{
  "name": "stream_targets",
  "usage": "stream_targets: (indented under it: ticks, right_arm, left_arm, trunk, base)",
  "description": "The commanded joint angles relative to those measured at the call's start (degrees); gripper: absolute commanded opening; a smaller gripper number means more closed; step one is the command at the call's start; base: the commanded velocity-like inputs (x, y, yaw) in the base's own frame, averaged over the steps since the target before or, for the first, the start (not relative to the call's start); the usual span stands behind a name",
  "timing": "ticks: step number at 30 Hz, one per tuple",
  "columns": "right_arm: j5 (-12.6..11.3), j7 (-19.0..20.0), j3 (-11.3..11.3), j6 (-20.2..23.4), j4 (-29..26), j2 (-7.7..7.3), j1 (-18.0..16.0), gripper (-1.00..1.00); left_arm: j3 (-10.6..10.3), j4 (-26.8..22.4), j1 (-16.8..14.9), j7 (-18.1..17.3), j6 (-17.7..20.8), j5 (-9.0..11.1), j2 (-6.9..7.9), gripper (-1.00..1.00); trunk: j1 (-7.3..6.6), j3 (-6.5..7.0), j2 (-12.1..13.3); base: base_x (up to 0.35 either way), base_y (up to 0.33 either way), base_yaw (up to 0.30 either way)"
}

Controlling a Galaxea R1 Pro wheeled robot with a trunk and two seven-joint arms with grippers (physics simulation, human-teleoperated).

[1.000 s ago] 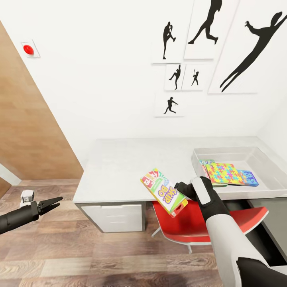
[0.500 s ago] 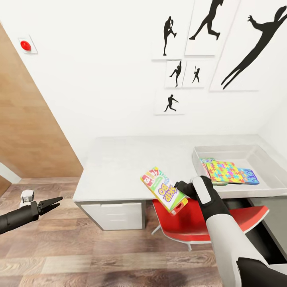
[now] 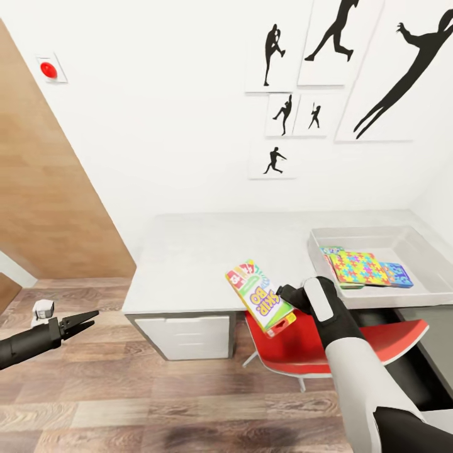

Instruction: Put all the toys in the child's room - the three board games (two on the bed and one on the table), the two jigsaw puzzles on the table, and the tennis ball on the table - inside the toy box on the table in the child's room.

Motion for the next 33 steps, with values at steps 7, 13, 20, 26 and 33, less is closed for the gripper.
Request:
stream_targets:
  ticks: [7, 13, 20, 26, 33]
  right_arm:
    - [-1.37, -0.46, -0.1, -0.01, 1.5, 0.11, -0.01, 1.0]
    - [-1.37, -0.45, -0.05, -0.01, 1.47, 0.11, -0.01, 1.0]
    - [-1.37, -0.44, -0.04, -0.01, 1.48, 0.11, -0.01, 1.0]
    - [-1.37, -0.44, -0.04, -0.01, 1.46, 0.11, -0.01, 1.0]
    - [-1.37, -0.44, -0.04, -0.01, 1.47, 0.11, -0.01, 1.0]
  left_arm:
    - [0.01, 0.02, -0.07, -0.16, 0.27, 0.0, 0.01, 1.0]
    - [0.01, 0.02, -0.07, -0.16, 0.27, 0.03, 0.01, 1.0]
    - [0.01, 0.02, -0.07, -0.17, 0.29, 0.03, 0.01, 1.0]
    - [0.01, 0.02, -0.07, -0.2, 0.29, 0.08, 0.01, 1.0]
    - [0.01, 0.02, -0.04, -0.24, 0.29, 0.09, 0.01, 1.0]
  trunk:
    - [0.05, -0.11, -0.08]
    - [0.05, -0.11, -0.08]
    - [0.05, -0.11, -0.08]
    - [0.05, -0.11, -0.08]
    - [0.05, -0.11, -0.08]
  base:
    - [0.0, 0.074, 0.0]
    - [-0.021, 0.182, 0.0]
    - [-0.091, 0.222, 0.0]
    - [0.032, 0.23, 0.0]
    - [0.148, 0.189, 0.0]
